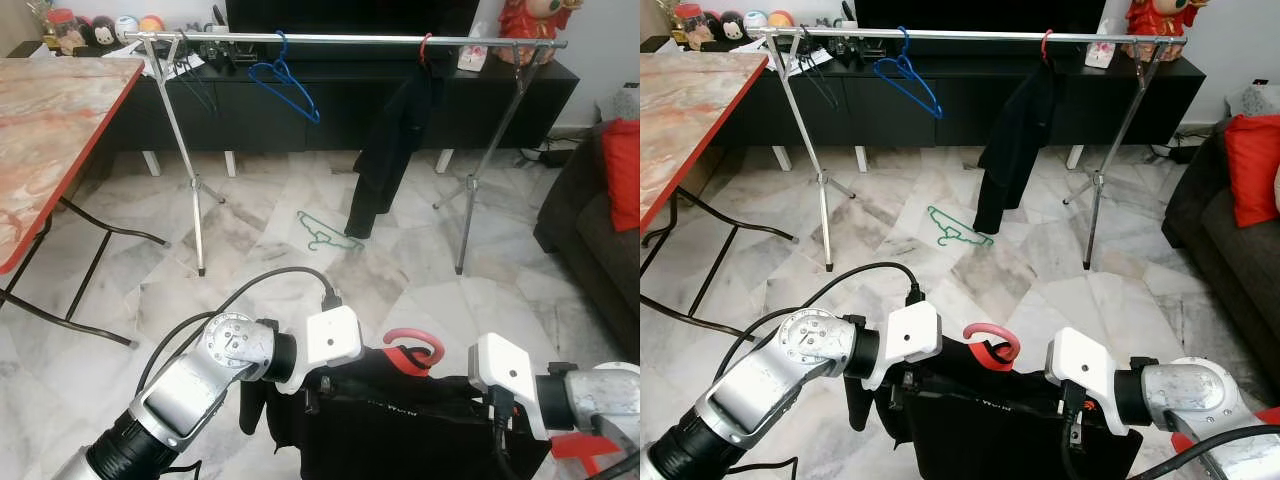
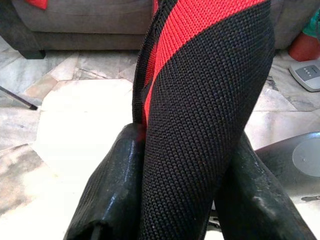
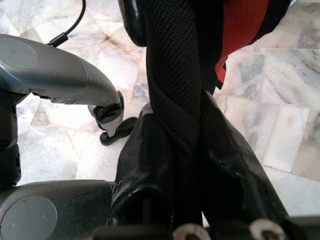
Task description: Hang hanger
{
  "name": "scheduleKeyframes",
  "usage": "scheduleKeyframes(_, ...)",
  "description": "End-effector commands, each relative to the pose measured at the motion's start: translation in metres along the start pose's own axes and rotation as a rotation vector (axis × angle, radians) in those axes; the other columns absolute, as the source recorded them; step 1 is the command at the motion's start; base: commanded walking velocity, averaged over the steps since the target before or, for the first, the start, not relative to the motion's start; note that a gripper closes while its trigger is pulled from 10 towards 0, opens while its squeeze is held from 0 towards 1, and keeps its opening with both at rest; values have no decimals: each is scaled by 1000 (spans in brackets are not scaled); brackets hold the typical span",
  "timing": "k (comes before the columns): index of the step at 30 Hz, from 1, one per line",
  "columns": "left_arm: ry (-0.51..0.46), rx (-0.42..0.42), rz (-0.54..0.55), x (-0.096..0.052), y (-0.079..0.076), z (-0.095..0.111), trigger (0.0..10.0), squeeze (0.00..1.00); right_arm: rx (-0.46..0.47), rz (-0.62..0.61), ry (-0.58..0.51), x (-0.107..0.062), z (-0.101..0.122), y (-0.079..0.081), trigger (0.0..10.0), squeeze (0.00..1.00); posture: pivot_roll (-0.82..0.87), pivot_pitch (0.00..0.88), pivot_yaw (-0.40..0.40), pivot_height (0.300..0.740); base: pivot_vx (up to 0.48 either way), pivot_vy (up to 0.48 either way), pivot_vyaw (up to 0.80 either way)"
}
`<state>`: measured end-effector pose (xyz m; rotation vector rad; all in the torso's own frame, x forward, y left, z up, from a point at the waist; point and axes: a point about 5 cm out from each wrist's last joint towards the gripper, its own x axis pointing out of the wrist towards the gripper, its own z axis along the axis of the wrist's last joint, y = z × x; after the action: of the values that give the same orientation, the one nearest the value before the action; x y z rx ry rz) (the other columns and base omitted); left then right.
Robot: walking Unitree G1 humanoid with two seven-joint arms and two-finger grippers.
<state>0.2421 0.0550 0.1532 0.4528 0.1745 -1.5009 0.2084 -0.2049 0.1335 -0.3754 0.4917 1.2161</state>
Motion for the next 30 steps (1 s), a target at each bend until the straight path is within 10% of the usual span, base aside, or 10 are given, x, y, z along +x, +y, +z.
scheduleKeyframes(1,-7,7,-44,2,-4,3,0,0,-39,-21,-17,-3,8,-4,10000,0,-96,77,-44,740,0,0,0)
scheduleKeyframes(21,-8,1,-46,2,-5,2,0,0,-39,-36,-17,1,10,-9,10000,0,-93,87,-49,740,0,0,0)
scheduleKeyframes(22,-5,1,-46,2,-5,2,0,0,-27,-32,-24,2,10,-9,10000,1000,-92,89,-50,740,0,0,0)
scheduleKeyframes(30,-1,-15,-35,-1,-6,-1,0,0,-29,-24,-32,2,12,-8,10000,1000,-96,92,-49,740,0,0,0)
